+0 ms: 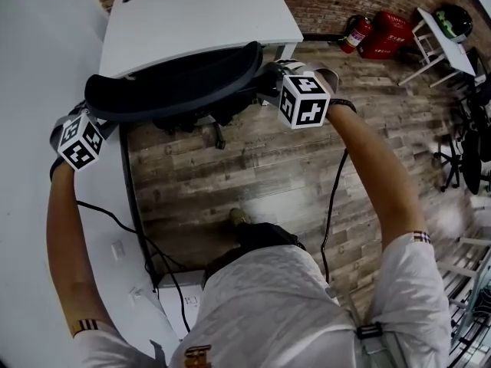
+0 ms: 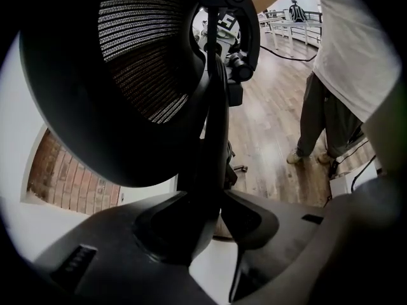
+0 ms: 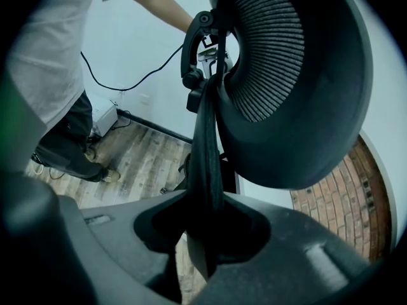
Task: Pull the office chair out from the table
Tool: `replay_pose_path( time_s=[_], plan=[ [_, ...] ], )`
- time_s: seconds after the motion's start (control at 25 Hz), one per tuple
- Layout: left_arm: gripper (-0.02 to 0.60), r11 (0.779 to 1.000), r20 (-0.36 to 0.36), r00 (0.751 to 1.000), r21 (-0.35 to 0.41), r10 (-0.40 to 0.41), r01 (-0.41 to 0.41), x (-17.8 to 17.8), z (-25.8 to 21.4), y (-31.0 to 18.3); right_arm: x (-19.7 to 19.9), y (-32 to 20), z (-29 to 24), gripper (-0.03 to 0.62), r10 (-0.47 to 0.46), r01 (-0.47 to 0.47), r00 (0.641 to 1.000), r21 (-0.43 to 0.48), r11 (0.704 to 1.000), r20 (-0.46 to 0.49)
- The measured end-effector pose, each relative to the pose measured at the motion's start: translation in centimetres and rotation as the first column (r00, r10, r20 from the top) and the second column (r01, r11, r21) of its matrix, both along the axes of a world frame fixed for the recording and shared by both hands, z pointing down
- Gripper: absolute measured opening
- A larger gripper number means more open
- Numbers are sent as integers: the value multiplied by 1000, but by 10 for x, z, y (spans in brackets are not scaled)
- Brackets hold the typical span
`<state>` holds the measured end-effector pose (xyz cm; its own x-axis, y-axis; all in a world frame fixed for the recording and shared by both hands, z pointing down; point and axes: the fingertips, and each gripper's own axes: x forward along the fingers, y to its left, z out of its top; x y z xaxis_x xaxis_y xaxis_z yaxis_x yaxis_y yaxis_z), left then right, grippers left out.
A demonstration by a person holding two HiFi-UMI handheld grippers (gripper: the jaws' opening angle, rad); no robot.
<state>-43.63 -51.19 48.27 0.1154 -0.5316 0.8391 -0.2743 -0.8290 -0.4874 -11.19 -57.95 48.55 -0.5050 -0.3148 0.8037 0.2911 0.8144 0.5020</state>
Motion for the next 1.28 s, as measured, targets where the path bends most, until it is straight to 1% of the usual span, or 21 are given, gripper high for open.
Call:
replay_pose_path(
  time_s=[0.4,0.56,0.72,1.28],
  plan=[
    [153,1000,-10,1000,3,8,-8,37,-1,65,35,56,1,112,7,-7,1000,29,1000,3],
    [153,1000,-9,1000,-4,1,-1,45,-1,95,42,85,0,110,-7,7,1000,32,999,2],
    [152,1000,-15,1000,2,18,-18,55,-3,124,53,113,-1,109,-10,10,1000,29,1000,4],
    [150,999,-28,999,20,45,-45,96,-7,246,93,232,-4,110,-4,4,1000,27,1000,1]
  ],
)
